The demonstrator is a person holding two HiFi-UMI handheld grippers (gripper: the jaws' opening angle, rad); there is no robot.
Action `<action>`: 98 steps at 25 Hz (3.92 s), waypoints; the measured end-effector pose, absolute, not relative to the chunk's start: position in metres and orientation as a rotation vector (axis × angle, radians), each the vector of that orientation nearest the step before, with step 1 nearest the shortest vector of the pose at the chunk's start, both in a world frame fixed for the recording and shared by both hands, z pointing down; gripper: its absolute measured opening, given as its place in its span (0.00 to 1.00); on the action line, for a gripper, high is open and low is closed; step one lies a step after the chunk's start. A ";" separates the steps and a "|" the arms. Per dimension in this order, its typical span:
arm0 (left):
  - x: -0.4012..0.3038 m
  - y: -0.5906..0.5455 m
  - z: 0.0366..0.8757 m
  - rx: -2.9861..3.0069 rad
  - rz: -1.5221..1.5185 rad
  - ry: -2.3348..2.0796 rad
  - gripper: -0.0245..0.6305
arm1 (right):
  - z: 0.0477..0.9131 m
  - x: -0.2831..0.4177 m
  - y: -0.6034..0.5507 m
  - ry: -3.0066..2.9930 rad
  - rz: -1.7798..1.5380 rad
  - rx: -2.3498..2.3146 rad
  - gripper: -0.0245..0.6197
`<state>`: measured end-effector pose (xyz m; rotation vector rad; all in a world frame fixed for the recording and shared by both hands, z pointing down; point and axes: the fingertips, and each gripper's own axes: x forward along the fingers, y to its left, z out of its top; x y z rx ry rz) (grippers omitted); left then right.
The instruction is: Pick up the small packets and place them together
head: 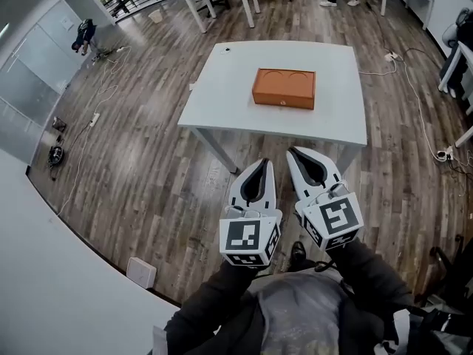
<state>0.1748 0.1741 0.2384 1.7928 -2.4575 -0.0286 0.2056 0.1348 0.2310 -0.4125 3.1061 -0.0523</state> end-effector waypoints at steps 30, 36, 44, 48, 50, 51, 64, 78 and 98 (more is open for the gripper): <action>0.033 0.048 0.286 2.039 0.040 -2.139 0.04 | 0.296 0.072 0.019 3.130 -0.147 -0.872 0.05; 0.018 0.032 0.287 2.135 0.036 -2.027 0.04 | 0.296 0.061 0.002 3.087 -0.148 -1.045 0.05; -0.003 0.025 0.289 2.209 0.045 -1.951 0.04 | 0.301 0.049 -0.005 3.041 -0.138 -1.184 0.05; -0.011 0.018 0.288 2.229 0.043 -1.938 0.04 | 0.298 0.048 -0.013 3.016 -0.129 -1.233 0.05; -0.013 0.013 0.288 2.230 0.034 -1.932 0.04 | 0.293 0.050 -0.019 3.002 -0.116 -1.245 0.05; -0.013 0.009 0.288 2.231 0.033 -1.929 0.04 | 0.291 0.051 -0.023 2.994 -0.113 -1.250 0.05; -0.030 -0.035 0.304 2.229 0.120 -1.900 0.04 | 0.311 0.022 -0.073 3.001 -0.197 -1.234 0.05; -0.045 -0.096 0.327 2.184 0.199 -1.877 0.04 | 0.326 -0.003 -0.139 3.004 -0.280 -1.179 0.05; -0.050 -0.038 0.401 2.300 0.242 -1.744 0.04 | 0.428 0.000 -0.057 2.921 -0.347 -1.409 0.05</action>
